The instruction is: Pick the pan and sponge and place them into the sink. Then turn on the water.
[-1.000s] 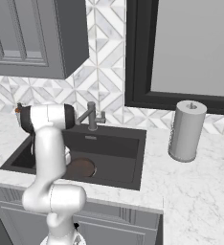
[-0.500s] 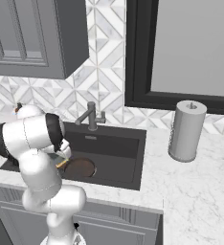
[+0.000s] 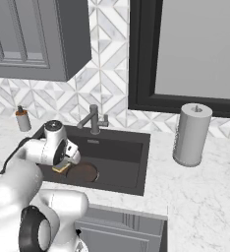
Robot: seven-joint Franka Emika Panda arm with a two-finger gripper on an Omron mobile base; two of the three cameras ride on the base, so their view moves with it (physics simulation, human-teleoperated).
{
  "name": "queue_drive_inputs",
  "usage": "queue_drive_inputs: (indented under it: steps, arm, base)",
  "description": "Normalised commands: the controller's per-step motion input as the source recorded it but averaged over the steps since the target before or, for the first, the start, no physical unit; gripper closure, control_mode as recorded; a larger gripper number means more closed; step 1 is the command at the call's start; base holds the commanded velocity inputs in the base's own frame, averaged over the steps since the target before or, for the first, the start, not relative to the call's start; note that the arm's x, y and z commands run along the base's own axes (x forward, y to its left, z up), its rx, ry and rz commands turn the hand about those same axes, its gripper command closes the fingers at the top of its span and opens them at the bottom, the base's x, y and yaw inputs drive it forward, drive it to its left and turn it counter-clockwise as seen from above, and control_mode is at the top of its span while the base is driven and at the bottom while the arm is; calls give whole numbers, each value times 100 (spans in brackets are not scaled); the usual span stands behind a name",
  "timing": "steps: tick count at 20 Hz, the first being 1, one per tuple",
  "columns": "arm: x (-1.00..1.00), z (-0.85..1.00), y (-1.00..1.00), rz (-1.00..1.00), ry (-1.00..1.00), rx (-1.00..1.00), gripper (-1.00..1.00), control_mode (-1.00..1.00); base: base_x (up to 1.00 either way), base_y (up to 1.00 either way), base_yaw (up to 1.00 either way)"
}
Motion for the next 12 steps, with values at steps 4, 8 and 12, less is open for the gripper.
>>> queue_drive_inputs:
  steps: [4, 8, 12]
  arm:
    - [-34, 100, -65, 8, 1, -2, -100, -100]
    - [-2, 89, -72, 1, 8, 0, -100, -100]
    - [0, 20, -77, 0, 6, 10, -100, -100]
  base:
    - [0, 0, 0]
    - [0, 0, 0]
    - [0, 0, 0]
